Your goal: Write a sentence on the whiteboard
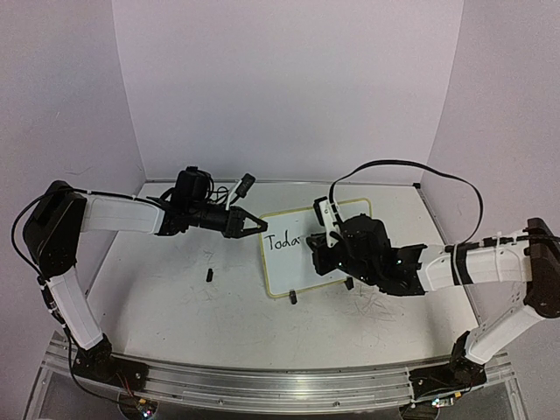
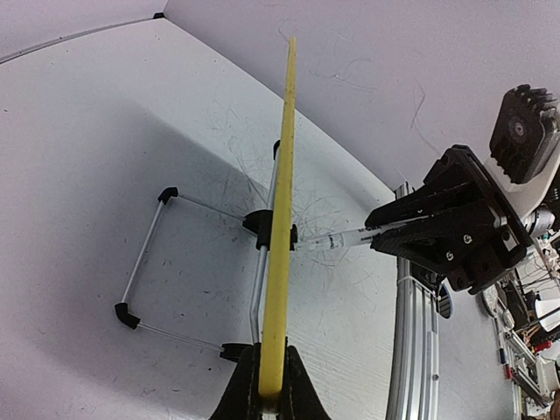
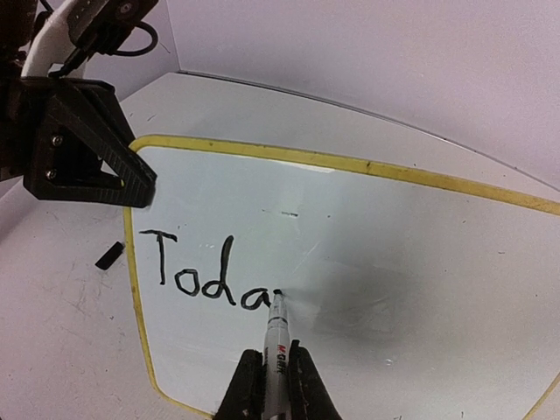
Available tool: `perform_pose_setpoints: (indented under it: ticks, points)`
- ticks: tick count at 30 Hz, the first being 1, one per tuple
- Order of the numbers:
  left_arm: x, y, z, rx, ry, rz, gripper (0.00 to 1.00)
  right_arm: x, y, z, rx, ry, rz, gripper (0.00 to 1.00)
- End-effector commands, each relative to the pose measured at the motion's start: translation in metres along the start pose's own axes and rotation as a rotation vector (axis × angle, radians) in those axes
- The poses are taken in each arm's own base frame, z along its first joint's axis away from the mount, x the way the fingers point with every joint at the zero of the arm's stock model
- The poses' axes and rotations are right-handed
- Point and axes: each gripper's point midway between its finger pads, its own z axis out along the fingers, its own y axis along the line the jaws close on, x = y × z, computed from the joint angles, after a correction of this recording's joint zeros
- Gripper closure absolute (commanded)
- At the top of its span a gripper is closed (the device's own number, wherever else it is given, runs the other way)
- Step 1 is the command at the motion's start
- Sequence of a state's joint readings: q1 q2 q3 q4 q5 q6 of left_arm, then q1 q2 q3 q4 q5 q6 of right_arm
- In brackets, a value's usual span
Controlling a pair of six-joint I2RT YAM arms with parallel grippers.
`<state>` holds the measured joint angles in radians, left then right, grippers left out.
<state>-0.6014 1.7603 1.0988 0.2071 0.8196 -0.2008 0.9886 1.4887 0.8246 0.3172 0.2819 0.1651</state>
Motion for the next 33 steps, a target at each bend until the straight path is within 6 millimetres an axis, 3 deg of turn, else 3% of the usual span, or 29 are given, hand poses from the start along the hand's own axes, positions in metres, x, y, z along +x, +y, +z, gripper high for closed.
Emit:
perform_pose_setpoints:
  ticks: [1,17,33]
  points:
    - [-0.018,-0.019,-0.01,0.025,-0.036,0.07,1.0,-0.015,-0.003,0.001,0.025,-0.036,0.008,1.0]
    - [-0.017,-0.019,-0.009,0.025,-0.035,0.069,1.0,0.005,-0.009,-0.006,0.034,0.015,0.009,1.0]
    - [-0.017,-0.019,-0.009,0.027,-0.033,0.068,1.0,-0.009,-0.017,-0.009,0.08,-0.021,0.011,1.0]
